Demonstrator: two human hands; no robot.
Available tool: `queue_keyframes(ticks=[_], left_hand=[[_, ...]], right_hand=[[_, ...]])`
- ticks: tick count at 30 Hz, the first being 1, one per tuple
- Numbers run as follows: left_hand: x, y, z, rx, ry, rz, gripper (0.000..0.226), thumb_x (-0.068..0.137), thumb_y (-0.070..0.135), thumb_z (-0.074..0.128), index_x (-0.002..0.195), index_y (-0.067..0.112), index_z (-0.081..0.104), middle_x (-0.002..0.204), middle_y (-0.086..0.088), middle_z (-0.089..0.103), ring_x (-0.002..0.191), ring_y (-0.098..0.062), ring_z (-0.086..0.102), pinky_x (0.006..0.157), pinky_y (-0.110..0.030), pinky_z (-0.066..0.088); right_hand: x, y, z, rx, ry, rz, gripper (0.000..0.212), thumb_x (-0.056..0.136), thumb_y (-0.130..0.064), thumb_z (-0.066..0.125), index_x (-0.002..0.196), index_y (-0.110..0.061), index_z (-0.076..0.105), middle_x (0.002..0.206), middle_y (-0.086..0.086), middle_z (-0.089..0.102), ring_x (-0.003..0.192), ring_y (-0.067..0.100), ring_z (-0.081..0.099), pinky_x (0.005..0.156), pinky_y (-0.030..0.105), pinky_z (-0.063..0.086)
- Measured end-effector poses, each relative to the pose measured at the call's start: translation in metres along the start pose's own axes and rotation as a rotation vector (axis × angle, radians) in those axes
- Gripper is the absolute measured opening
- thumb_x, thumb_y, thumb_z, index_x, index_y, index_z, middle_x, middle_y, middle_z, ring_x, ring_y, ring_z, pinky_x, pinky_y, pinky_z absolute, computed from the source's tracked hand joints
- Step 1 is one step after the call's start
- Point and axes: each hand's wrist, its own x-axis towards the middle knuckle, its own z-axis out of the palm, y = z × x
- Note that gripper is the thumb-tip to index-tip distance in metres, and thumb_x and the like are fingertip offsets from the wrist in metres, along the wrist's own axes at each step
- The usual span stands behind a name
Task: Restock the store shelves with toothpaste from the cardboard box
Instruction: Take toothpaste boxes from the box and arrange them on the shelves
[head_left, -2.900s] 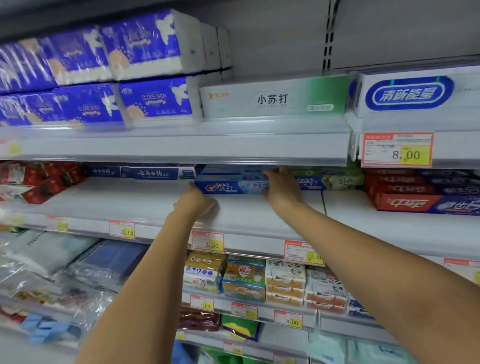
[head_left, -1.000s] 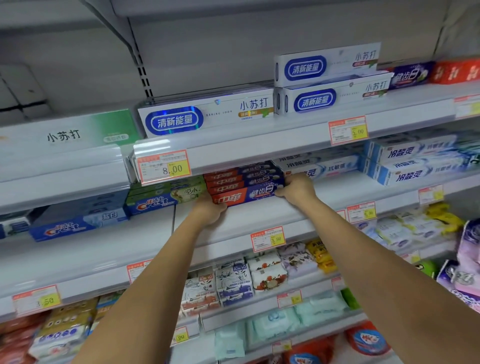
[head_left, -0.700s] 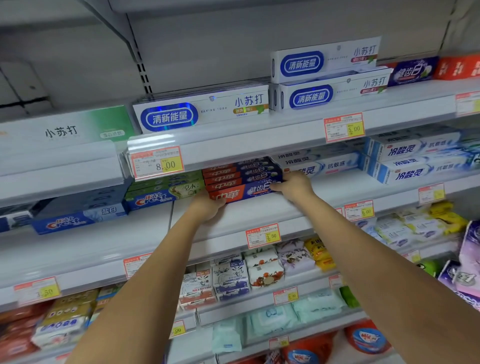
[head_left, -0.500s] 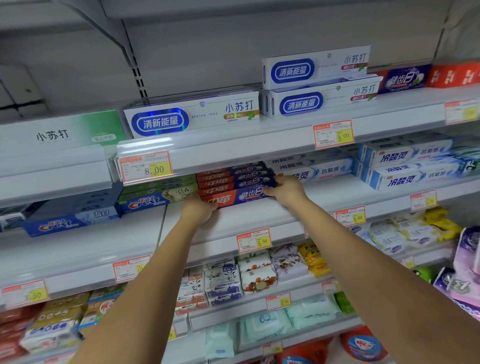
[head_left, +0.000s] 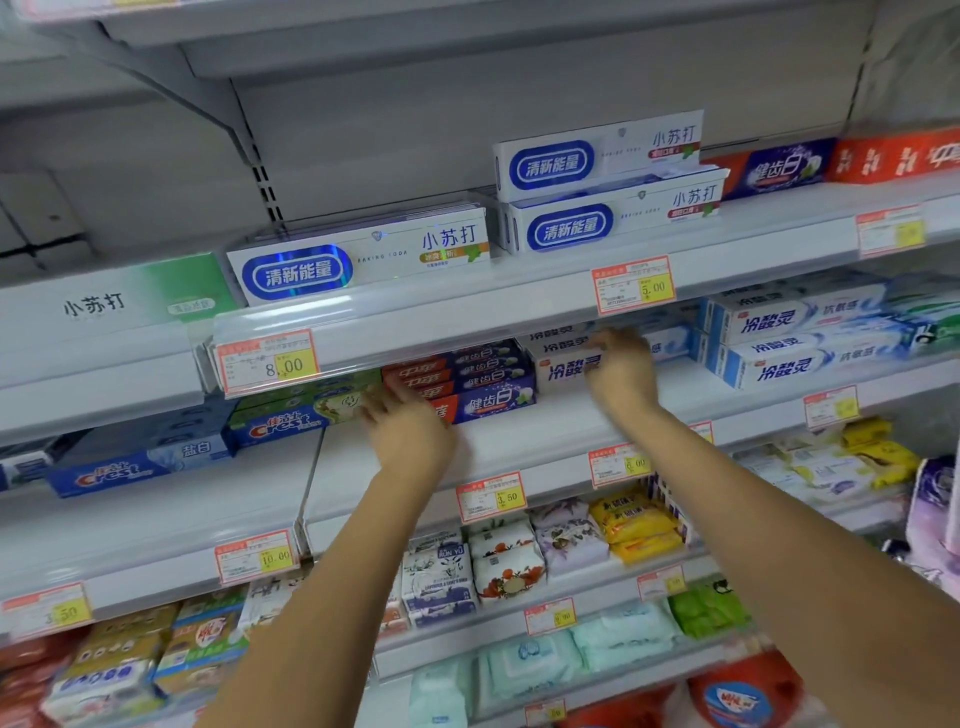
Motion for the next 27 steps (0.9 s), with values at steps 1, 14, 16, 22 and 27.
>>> queue_keyframes(ticks=[1, 14, 16, 22, 27], left_hand=[[-0.008, 0.011, 0.001, 0.026, 0.036, 0.107, 0.074, 0.095, 0.036, 0.048, 0.147, -0.003, 0.012, 0.154, -0.025, 0.018, 0.143, -0.039, 0.015, 0.118, -0.048, 0.010], [-0.007, 0.103, 0.022, 0.046, -0.168, 0.527, 0.069, 0.095, 0.033, 0.048, 0.152, 0.015, 0.013, 0.159, -0.012, 0.009, 0.147, -0.030, 0.006, 0.119, -0.046, 0.008], [-0.007, 0.109, 0.027, 0.083, -0.149, 0.506, 0.071, 0.095, 0.036, 0.049, 0.151, 0.014, 0.013, 0.159, -0.011, 0.008, 0.146, -0.032, 0.005, 0.118, -0.048, 0.008], [-0.006, 0.121, 0.030, 0.108, -0.138, 0.474, 0.069, 0.093, 0.039, 0.050, 0.149, 0.016, 0.018, 0.159, -0.011, 0.007, 0.145, -0.034, 0.008, 0.119, -0.048, 0.008], [-0.011, 0.126, 0.034, 0.024, -0.048, 0.437, 0.055, 0.092, 0.026, 0.050, 0.143, 0.012, 0.034, 0.152, -0.014, 0.028, 0.139, -0.033, 0.026, 0.115, -0.043, 0.025]], right_hand=[[0.006, 0.011, -0.003, -0.071, 0.007, -0.062, 0.038, 0.077, 0.002, 0.067, 0.113, -0.008, 0.063, 0.123, 0.016, 0.052, 0.114, 0.034, 0.049, 0.084, 0.032, 0.043], [0.066, 0.087, -0.024, -0.447, -0.511, -0.168, 0.068, 0.089, -0.054, 0.050, 0.147, -0.048, 0.015, 0.159, 0.005, 0.006, 0.144, 0.035, 0.003, 0.116, 0.053, 0.008], [0.067, 0.086, -0.026, -0.429, -0.520, -0.203, 0.063, 0.091, -0.054, 0.046, 0.147, -0.048, 0.016, 0.159, 0.001, 0.009, 0.144, 0.034, 0.004, 0.115, 0.055, 0.009], [0.065, 0.093, -0.026, -0.437, -0.499, -0.283, 0.058, 0.095, -0.048, 0.042, 0.146, -0.049, 0.015, 0.156, -0.001, 0.014, 0.142, 0.032, 0.010, 0.111, 0.060, 0.018], [0.063, 0.093, -0.026, -0.458, -0.471, -0.295, 0.056, 0.097, -0.044, 0.039, 0.147, -0.048, 0.014, 0.157, 0.000, 0.015, 0.143, 0.030, 0.015, 0.110, 0.056, 0.016]])
